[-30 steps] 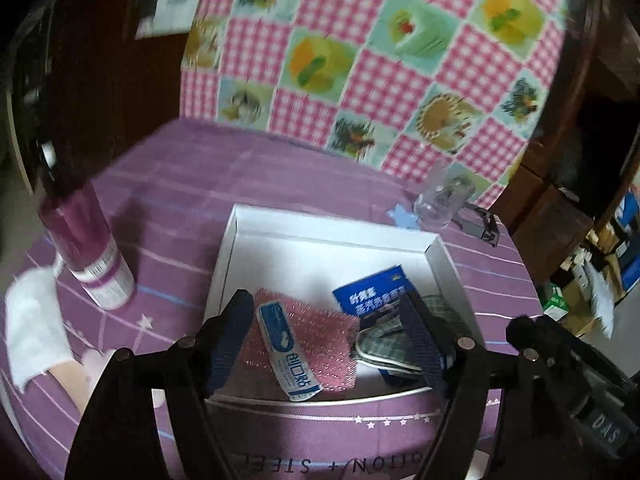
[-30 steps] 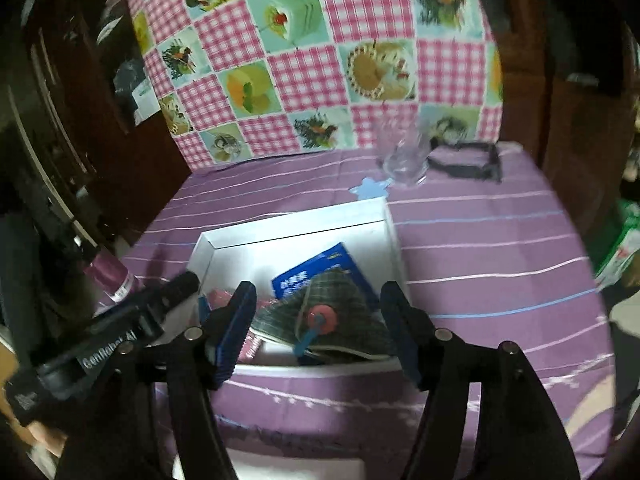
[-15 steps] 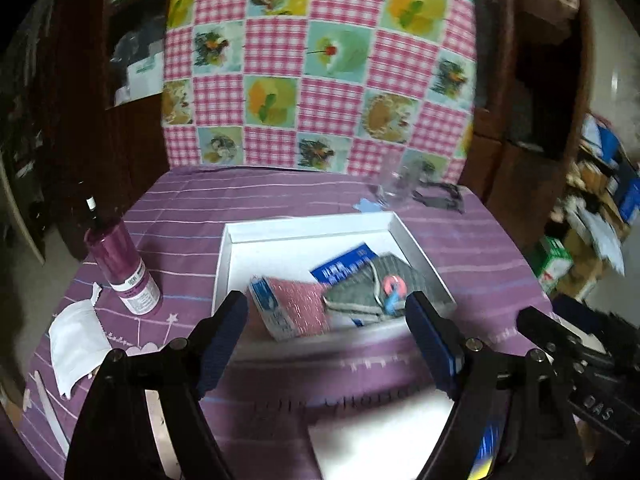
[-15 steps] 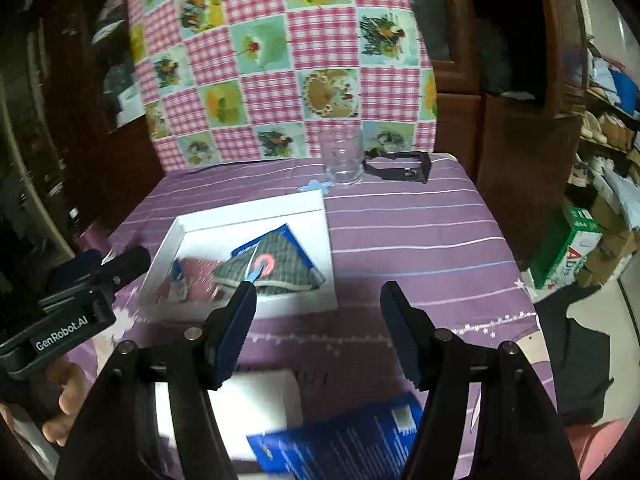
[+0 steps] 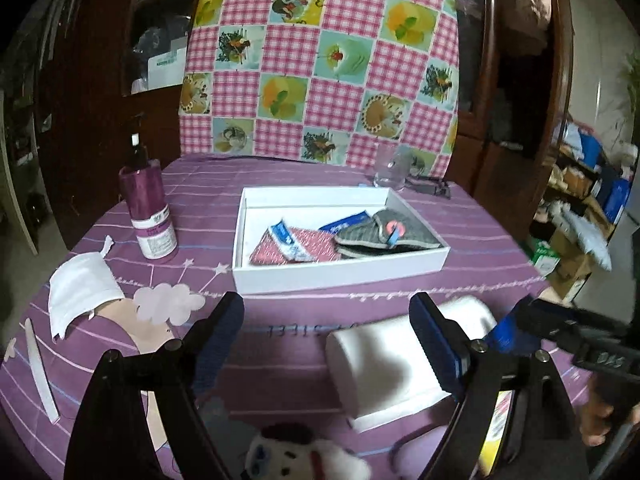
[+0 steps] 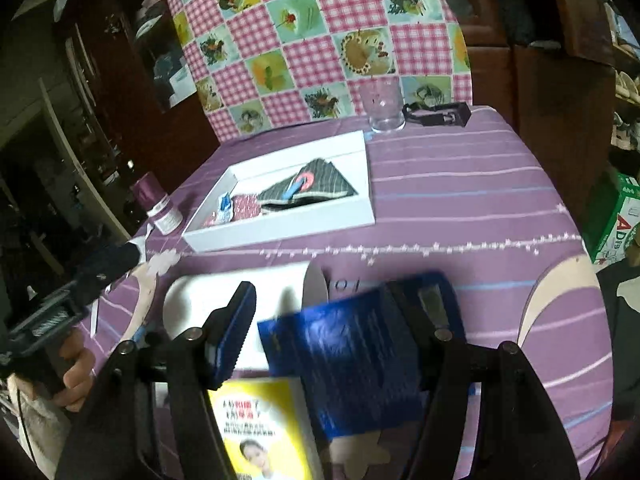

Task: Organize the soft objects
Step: 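Move the right gripper to the yellow printed packet and grasp it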

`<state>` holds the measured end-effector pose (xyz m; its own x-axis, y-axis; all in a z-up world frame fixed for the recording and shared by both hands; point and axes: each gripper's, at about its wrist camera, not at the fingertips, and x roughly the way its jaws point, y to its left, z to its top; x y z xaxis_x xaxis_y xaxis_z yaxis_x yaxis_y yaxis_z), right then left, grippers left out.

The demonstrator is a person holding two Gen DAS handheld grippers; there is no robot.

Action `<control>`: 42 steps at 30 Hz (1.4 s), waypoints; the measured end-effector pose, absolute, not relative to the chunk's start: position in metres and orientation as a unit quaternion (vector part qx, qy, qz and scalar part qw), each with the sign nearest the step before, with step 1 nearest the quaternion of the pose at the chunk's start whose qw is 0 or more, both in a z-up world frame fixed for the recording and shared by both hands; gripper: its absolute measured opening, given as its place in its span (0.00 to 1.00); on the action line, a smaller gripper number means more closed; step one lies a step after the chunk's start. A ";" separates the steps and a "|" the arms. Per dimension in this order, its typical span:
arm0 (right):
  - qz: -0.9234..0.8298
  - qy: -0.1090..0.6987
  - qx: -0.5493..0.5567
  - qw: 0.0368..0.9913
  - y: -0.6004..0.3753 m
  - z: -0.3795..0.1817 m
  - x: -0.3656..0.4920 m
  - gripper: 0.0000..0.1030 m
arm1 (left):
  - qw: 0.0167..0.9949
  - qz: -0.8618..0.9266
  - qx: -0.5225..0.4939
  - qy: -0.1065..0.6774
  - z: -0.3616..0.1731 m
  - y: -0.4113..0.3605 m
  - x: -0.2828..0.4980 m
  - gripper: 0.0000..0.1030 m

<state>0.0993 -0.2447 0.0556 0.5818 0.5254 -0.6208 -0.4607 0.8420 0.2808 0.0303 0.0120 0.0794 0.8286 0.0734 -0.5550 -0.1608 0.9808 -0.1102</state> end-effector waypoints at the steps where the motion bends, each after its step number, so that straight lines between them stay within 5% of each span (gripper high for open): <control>1: 0.274 0.362 0.039 0.890 -0.243 0.055 0.097 0.64 | 0.951 0.067 -0.079 0.292 0.074 0.013 0.031 0.83; 27: 0.267 0.357 -0.014 0.895 -0.226 0.055 0.071 0.64 | 0.925 0.073 -0.121 0.353 0.051 0.018 0.036 0.82; 33: 0.266 0.369 -0.006 0.890 -0.230 0.053 0.070 0.64 | 0.924 0.063 -0.127 0.355 0.052 0.016 0.035 0.73; 38: 0.274 0.370 -0.008 0.888 -0.229 0.052 0.066 0.64 | 0.923 0.057 -0.124 0.360 0.052 0.015 0.035 0.48; 42: 0.273 0.361 -0.005 0.892 -0.231 0.052 0.063 0.64 | 0.925 0.059 -0.112 0.359 0.052 0.012 0.034 0.47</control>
<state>0.0627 -0.2306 0.0522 0.5900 0.4834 -0.6467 -0.4906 0.8508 0.1883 0.0336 0.0120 0.0522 0.7358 0.0287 -0.6766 -0.1891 0.9681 -0.1645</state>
